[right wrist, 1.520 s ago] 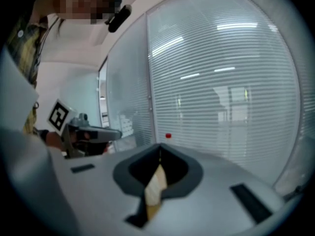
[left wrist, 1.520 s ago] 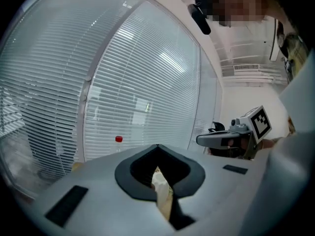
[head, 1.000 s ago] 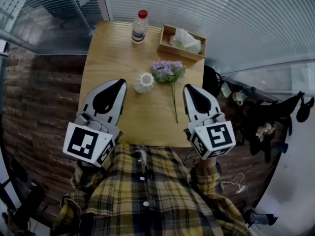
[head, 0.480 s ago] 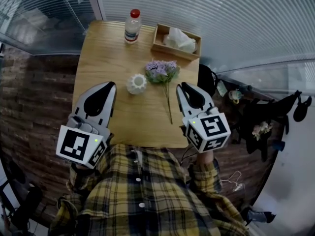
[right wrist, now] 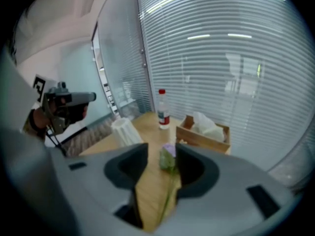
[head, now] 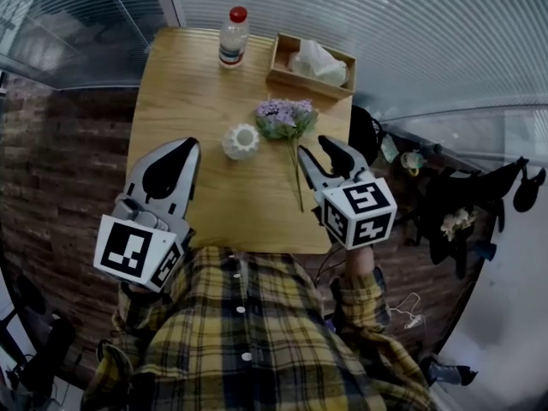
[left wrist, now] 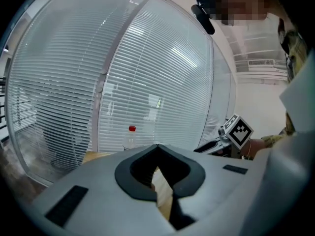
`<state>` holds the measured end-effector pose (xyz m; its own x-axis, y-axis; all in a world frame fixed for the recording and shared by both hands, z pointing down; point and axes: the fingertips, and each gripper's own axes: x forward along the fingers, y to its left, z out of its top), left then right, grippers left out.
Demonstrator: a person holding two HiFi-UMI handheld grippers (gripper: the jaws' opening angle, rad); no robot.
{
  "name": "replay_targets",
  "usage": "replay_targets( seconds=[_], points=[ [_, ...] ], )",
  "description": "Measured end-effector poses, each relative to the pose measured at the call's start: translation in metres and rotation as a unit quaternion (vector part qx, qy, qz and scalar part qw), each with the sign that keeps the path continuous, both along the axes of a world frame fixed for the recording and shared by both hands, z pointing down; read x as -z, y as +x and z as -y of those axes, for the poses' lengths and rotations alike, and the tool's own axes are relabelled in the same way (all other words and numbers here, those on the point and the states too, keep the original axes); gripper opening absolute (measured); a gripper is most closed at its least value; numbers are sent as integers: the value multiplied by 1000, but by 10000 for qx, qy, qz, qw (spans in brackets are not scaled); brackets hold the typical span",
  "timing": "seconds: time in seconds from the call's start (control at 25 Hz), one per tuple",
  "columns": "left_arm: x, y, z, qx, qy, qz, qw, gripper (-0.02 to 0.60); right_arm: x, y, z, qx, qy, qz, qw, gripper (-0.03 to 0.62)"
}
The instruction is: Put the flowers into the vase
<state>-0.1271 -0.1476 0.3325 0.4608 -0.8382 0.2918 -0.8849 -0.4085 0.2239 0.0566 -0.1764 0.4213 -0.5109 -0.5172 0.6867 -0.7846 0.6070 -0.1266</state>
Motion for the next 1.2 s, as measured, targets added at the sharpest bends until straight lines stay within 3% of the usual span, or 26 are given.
replay_targets(
  seconds=[0.48, 1.2],
  points=[
    [-11, -13, -2, 135, -147, -41, 9998, 9, -57, 6, 2, 38, -662, -400, 9970, 167],
    [-42, -24, -17, 341, -442, -119, 9984, 9, -154, 26, 1, -117, -1726, -933, 9805, 167]
  ],
)
